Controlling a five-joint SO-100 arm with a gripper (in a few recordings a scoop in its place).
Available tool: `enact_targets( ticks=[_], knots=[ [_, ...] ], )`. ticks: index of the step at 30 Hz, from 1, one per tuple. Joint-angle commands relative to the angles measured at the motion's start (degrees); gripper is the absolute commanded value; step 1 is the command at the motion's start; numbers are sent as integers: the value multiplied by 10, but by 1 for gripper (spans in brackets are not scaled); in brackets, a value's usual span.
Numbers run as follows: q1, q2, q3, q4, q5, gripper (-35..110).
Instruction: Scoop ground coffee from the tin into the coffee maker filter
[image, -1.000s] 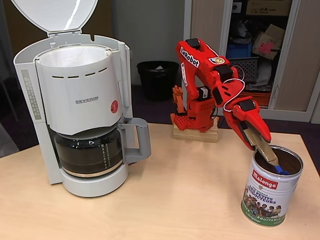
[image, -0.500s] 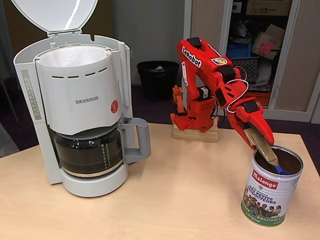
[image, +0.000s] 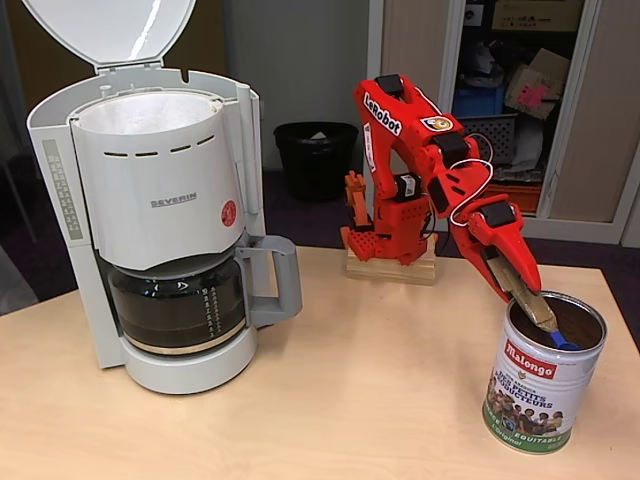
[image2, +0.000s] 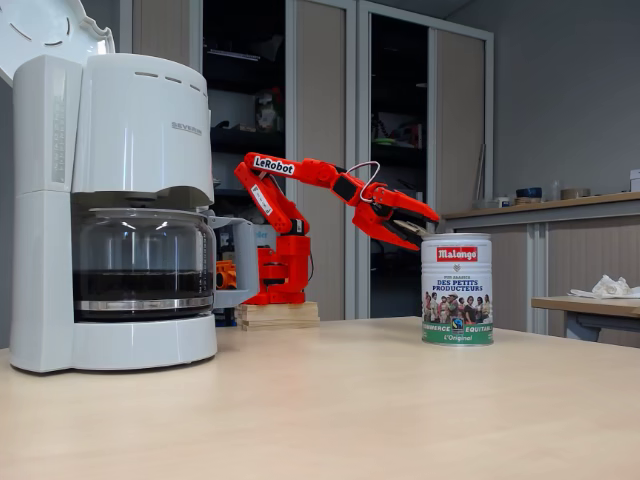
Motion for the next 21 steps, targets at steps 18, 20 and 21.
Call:
enact_targets(
  ticks=[18,20,21],
  knots=[
    [-17,12,7,-8,11,17],
    [-18,13,9,-9,12,17],
    [-18,15,9,-9,13,17]
  ],
)
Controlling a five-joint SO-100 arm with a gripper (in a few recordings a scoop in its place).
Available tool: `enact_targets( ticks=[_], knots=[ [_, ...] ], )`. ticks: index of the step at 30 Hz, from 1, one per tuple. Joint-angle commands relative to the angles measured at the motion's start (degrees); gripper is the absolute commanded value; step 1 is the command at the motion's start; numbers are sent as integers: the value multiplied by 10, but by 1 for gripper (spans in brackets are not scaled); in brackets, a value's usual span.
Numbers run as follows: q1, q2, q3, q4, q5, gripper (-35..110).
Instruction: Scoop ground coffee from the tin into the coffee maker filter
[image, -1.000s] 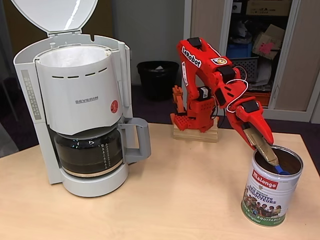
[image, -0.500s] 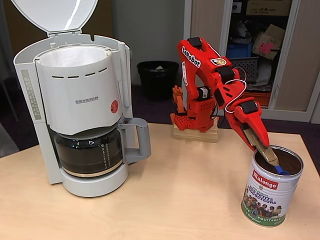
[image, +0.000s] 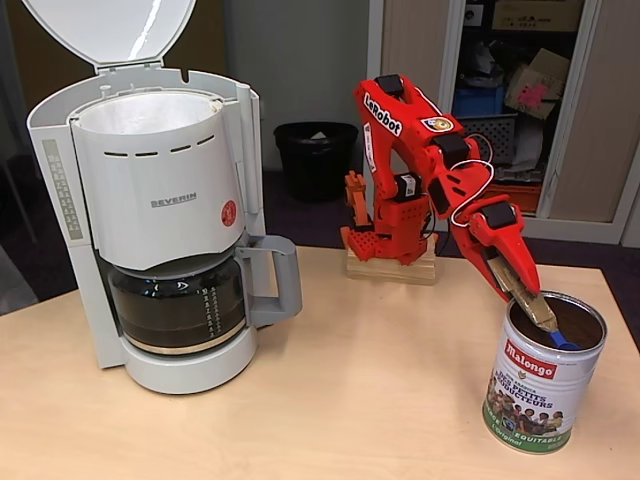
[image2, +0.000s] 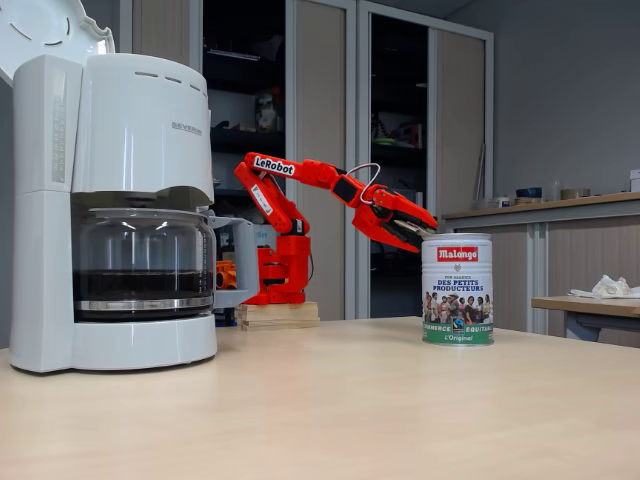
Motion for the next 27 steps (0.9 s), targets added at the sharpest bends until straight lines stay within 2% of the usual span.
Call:
enact_targets(
  ticks=[1,12,15,23,27],
  knots=[
    [-8,14,2,-9,11,16],
    [-4,15,9,-21,26,7],
    [-1,16,11,-30,29,0],
    [5,29,19,-34,19,0],
    [4,46,13,-30,-17,0]
  ],
)
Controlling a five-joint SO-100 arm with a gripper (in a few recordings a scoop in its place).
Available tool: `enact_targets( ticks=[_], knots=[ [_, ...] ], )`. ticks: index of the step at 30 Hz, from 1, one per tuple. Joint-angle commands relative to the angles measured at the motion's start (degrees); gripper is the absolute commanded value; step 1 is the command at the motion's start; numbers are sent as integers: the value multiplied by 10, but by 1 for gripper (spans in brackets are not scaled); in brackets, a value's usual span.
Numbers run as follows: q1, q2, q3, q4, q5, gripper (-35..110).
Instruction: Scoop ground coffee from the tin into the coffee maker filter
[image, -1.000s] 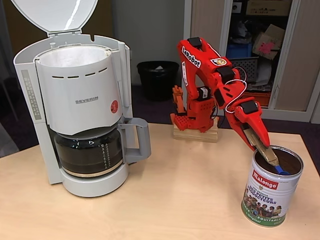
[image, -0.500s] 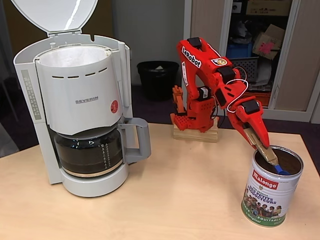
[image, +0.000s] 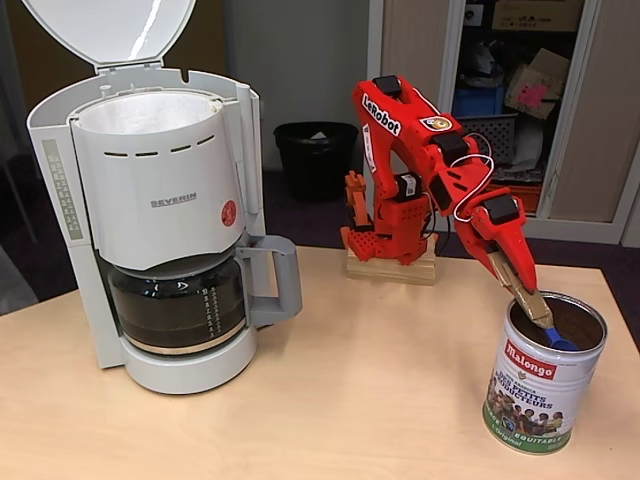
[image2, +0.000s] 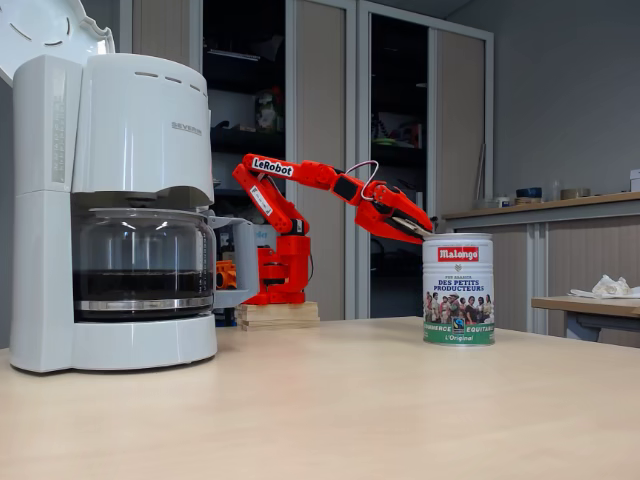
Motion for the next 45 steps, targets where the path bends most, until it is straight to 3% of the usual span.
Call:
enact_targets(
  ticks=[1,9,23,36,45],
  knots=[
    [-5,25,-9,8,-34,0],
    [11,48,-64,59,-117,0],
    [16,47,-109,117,-147,0],
    [28,16,-173,250,-447,0],
    [40,-42,-254,325,-541,0]
  ],
)
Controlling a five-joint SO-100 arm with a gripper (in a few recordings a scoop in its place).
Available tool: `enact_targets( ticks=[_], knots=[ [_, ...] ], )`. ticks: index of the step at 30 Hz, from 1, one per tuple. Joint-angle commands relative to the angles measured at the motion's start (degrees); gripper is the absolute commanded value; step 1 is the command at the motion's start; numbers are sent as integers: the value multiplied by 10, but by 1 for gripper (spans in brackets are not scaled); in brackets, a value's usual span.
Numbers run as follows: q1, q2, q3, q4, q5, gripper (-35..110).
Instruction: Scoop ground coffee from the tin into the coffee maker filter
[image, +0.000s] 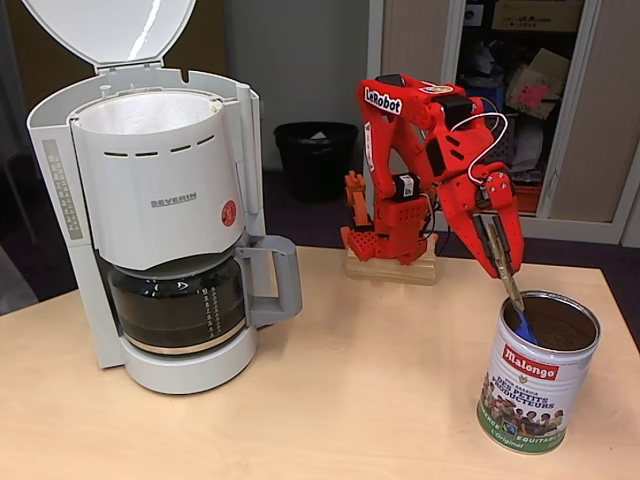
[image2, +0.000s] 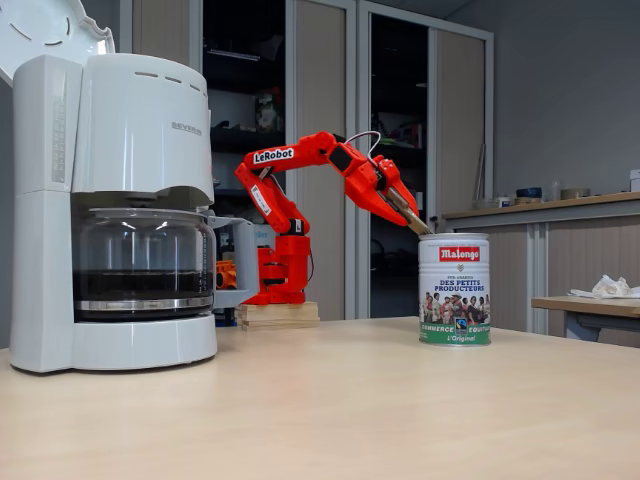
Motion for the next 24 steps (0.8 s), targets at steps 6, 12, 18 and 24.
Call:
enact_targets(
  ticks=[6,12,18,24],
  knots=[
    [4,-49,-84,57,-51,0],
    [4,-91,-131,93,-75,0],
    [-32,-111,-115,77,-74,0],
    [-71,-115,-110,86,-67,0]
  ],
)
